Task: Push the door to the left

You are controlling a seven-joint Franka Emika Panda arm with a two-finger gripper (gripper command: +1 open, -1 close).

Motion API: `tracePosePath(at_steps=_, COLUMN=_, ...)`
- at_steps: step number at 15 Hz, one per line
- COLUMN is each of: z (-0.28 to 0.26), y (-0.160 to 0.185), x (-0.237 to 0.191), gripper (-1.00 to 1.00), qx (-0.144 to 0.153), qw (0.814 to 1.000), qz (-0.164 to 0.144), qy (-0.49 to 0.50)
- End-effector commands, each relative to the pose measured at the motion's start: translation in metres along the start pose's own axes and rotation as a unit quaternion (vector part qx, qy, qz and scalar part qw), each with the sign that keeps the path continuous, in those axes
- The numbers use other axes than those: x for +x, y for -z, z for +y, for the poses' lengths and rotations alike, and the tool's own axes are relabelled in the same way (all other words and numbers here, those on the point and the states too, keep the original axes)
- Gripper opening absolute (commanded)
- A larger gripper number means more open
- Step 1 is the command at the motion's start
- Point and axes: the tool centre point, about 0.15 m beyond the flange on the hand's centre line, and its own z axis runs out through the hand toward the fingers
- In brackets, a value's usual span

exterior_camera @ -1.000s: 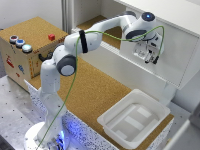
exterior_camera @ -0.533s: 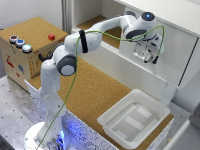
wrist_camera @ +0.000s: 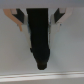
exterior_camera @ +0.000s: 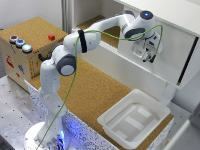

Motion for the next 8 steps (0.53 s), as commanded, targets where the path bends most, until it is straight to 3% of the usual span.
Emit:
tracePosePath(at_steps=1, z=-0.075, y=-0.002, x=0.025, gripper=-1.0, qx=-0.075, qw=0.997, qz=0.025, qy=-0.018)
tracePosePath(at_steps=8, z=-0.146, y=-0.01, x=0.042, gripper=-1.0, qx=-0.098, qw=0.995, qz=0.015, qy=0.01)
